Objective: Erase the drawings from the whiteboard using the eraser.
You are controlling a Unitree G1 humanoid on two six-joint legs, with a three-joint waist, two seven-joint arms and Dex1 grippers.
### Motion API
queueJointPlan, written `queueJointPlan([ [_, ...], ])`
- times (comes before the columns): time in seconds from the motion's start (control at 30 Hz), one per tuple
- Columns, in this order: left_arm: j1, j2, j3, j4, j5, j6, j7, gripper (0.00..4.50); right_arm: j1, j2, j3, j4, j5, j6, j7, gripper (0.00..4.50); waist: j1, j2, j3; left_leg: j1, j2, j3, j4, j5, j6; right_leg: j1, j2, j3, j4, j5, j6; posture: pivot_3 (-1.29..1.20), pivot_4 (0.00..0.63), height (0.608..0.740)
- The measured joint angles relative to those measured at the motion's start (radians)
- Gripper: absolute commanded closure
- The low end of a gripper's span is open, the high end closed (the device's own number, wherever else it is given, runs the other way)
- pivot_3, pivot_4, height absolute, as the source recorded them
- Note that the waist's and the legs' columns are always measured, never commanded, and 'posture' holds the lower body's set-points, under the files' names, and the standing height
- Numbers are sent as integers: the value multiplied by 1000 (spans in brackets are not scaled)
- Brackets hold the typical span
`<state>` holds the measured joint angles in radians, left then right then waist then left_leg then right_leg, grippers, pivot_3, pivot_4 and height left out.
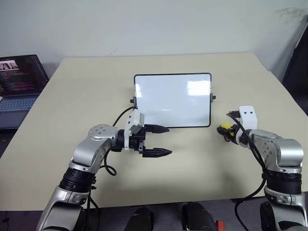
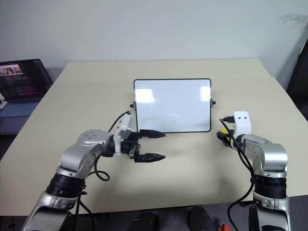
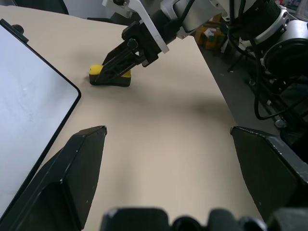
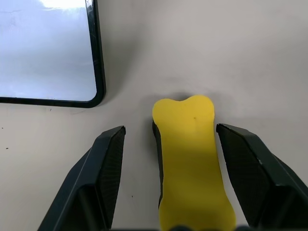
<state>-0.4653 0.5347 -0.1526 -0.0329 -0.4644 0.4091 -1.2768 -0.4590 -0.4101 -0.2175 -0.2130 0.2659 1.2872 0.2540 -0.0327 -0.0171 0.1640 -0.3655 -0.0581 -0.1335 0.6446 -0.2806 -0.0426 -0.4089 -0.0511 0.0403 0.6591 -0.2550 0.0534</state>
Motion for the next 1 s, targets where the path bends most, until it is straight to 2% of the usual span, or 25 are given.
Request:
queueJointPlan([
  [0.63, 26, 0, 12, -16, -20, 32, 37, 0, -34, -41, -59, 16, 1, -3, -24, 1238, 0, 0, 0, 0, 0, 0, 0, 0, 0, 0, 0, 0, 0, 0, 0, 0, 150, 740],
  [0.73, 36, 0, 34, -32, -32, 48, 57, 0, -36, -41, -83, -6, 1, 8, -38, 725, 0, 0, 0, 0, 0, 0, 0, 0, 0, 0, 0, 0, 0, 0, 0, 0, 150, 740],
  [0.8, 43, 0, 46, -55, -46, 59, 74, 0, -37, -38, -97, -24, 2, 12, -44, 46, 0, 0, 0, 0, 0, 0, 0, 0, 0, 0, 0, 0, 0, 0, 0, 0, 150, 740],
  [1.0, 122, 3, 112, -138, -75, 94, 166, 0, -39, -11, -164, -111, 0, 11, -88, 18, 0, 0, 0, 0, 0, 0, 0, 0, 0, 0, -2, 1, 0, 0, 0, 0, 150, 740],
])
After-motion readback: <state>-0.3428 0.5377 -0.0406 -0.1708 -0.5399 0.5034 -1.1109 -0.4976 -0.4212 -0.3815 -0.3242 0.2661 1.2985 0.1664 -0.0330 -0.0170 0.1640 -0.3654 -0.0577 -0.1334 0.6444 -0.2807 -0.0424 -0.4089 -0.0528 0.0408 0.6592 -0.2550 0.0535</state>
